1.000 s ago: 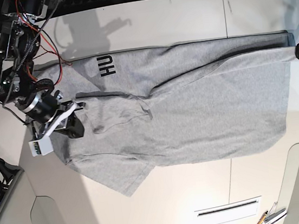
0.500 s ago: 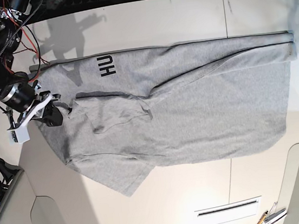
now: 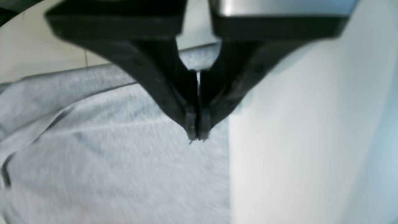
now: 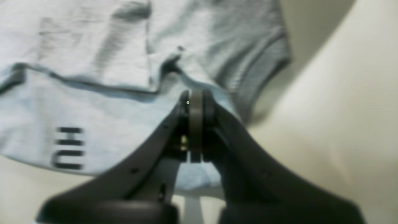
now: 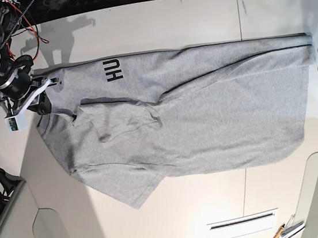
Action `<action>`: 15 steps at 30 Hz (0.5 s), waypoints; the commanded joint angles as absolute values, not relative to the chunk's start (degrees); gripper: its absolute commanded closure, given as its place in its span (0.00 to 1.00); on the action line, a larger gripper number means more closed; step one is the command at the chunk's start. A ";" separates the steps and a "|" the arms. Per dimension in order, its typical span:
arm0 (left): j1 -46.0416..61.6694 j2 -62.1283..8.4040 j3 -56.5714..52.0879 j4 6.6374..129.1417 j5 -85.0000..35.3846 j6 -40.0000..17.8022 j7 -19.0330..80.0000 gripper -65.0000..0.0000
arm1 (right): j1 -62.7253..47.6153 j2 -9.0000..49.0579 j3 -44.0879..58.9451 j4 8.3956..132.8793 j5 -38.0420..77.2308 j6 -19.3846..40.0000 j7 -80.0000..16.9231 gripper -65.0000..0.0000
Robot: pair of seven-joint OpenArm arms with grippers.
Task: Fold the T-shirt properly
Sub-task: 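Lower the right gripper and pull the shirt corner back outward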
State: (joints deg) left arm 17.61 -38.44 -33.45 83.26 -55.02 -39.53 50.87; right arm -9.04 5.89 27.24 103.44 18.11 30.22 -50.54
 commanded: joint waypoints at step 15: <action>17.65 -39.83 -15.97 84.03 -36.40 -36.10 40.53 1.00 | -11.38 10.07 24.25 104.64 16.32 31.97 -46.06 1.00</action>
State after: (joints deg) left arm 17.78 -38.44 -15.57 83.35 -36.80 -36.38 40.80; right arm -11.64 9.50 24.14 103.53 15.64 31.77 -47.18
